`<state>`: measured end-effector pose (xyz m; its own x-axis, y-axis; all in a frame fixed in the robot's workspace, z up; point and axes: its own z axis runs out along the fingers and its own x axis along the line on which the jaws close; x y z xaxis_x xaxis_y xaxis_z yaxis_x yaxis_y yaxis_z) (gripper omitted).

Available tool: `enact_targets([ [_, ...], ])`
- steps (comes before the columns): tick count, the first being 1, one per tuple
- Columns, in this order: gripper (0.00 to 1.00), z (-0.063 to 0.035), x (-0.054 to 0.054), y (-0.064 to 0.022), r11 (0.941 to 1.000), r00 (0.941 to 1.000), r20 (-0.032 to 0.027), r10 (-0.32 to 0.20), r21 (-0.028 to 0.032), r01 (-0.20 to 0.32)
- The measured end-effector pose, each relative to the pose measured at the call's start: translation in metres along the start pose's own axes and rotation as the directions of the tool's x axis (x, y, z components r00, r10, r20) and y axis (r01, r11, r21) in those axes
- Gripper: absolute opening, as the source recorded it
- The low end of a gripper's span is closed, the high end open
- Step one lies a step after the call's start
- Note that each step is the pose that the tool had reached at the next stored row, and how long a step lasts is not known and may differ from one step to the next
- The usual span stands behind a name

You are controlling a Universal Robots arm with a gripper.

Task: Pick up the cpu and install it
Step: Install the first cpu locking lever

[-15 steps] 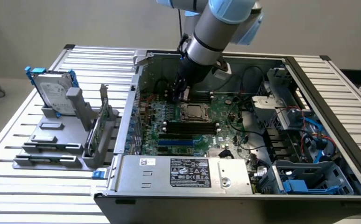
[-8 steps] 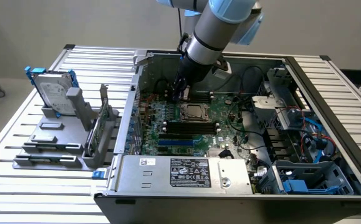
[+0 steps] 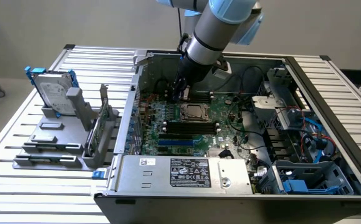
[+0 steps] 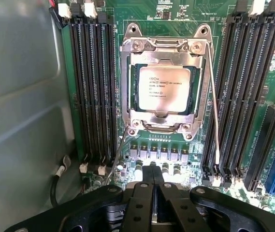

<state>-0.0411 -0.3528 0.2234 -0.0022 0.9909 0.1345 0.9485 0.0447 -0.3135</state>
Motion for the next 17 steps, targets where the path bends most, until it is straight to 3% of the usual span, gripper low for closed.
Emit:
enact_targets([
  [4, 0.11, 0.0006, 0.0, -0.0014, 1.0, 1.0, 0.0, 0.0, 0.0003, 0.0],
  [8, 0.11, 0.0031, 0.0, -0.0182, 1.0, 1.0, -0.0019, -0.001, -0.0004, 0.001],
  [9, 0.11, 0.0031, 0.0, -0.0217, 1.0, 1.0, -0.0047, -0.002, -0.0005, 0.002],
  [12, 0.11, 0.002, 0.001, -0.0288, 1.0, 0.9998, -0.0181, -0.005, -0.0008, 0.005],
  [17, 0.11, -0.0013, 0.001, -0.0343, 0.9999, 0.9987, -0.0497, 0.009, -0.0042, -0.01],
])
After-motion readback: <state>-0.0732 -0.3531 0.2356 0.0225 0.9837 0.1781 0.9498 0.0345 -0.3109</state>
